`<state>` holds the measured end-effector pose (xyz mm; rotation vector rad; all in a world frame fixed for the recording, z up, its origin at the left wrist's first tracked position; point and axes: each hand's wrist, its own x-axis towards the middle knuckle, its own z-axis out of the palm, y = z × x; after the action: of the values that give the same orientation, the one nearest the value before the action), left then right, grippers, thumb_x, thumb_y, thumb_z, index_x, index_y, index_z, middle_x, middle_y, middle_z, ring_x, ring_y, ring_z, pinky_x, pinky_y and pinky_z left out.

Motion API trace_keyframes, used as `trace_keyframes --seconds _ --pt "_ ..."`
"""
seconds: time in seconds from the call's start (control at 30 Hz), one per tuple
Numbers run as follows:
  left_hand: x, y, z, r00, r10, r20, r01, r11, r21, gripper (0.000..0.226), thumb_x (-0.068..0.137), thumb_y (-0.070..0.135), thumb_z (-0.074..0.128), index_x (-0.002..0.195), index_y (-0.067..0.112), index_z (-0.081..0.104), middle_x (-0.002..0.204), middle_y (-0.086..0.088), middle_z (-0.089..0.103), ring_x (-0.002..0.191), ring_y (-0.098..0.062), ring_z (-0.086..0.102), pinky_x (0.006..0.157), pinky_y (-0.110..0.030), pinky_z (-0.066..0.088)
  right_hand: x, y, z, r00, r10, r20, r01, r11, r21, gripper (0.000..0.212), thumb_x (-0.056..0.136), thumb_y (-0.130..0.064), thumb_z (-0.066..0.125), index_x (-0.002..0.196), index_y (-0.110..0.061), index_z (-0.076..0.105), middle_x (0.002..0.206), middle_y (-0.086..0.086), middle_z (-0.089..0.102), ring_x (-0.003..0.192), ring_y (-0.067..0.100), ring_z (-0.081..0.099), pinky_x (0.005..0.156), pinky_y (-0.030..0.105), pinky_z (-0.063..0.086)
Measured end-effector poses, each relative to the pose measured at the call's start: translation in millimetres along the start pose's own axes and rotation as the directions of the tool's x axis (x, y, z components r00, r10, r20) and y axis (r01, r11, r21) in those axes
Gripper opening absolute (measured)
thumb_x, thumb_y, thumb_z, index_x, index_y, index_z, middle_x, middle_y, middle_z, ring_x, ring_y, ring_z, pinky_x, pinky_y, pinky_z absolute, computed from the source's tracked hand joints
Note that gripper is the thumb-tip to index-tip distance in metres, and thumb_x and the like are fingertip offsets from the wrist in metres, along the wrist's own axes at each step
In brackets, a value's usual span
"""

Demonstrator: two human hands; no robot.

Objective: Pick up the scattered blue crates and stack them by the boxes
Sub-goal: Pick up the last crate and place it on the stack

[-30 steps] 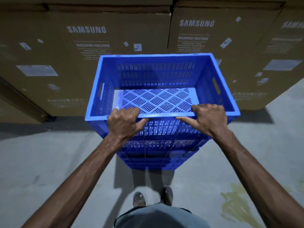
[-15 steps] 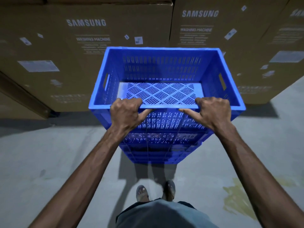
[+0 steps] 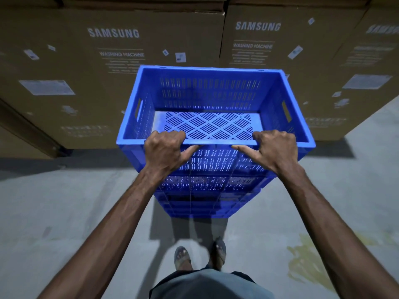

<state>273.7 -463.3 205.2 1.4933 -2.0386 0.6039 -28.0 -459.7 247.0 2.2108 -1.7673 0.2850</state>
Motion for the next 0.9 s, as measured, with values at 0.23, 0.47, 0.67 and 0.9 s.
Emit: trace_keyframes --seconds 0.23,0.47,0.67,0.9 --pt "-5 12 -5 0.995 -0.078 -0.070 0.073 0.995 -0.070 0.069 0.082 0.087 0.052 0.067 0.020 0.053 0.058 0.003 0.052 0.054 -0.019 0.045 0.058 -0.034 0.034 -9 -2 7 0.998 -0.001 -0.067 0.002 1.000 0.006 0.072 0.085 -0.089 0.035 0.068 -0.020 0.049 0.058 -0.006 0.050 0.050 0.019 0.048 0.052 0.027 0.026" --pt "-23 18 2 0.986 -0.131 -0.107 0.118 0.986 -0.120 0.058 0.089 0.078 0.055 0.094 0.021 0.069 0.085 0.004 0.063 0.081 -0.023 0.054 0.080 -0.039 0.038 -15 -8 10 0.995 0.036 -0.095 -0.034 0.999 0.018 0.064 0.090 -0.084 0.036 0.090 -0.024 0.060 0.077 -0.007 0.061 0.071 0.020 0.058 0.064 0.033 0.031" --pt "-32 19 -7 0.993 -0.116 -0.007 0.114 0.984 -0.137 0.057 0.095 0.071 0.050 0.117 0.020 0.065 0.107 0.002 0.063 0.099 -0.024 0.055 0.096 -0.043 0.037 -34 -28 10 0.983 0.159 -0.096 -0.146 0.981 0.128 0.053 0.096 -0.074 0.037 0.109 -0.028 0.058 0.100 -0.007 0.059 0.092 0.021 0.052 0.090 0.042 0.036" --pt "-35 16 -26 0.984 -0.044 0.174 0.054 0.997 -0.053 0.062 0.101 0.067 0.037 0.140 0.021 0.051 0.135 0.001 0.055 0.123 -0.024 0.050 0.110 -0.044 0.029 -52 -35 14 0.986 0.143 -0.084 -0.132 0.983 0.130 0.058 0.101 -0.064 0.034 0.142 -0.024 0.045 0.141 -0.001 0.050 0.131 0.026 0.045 0.120 0.053 0.019"
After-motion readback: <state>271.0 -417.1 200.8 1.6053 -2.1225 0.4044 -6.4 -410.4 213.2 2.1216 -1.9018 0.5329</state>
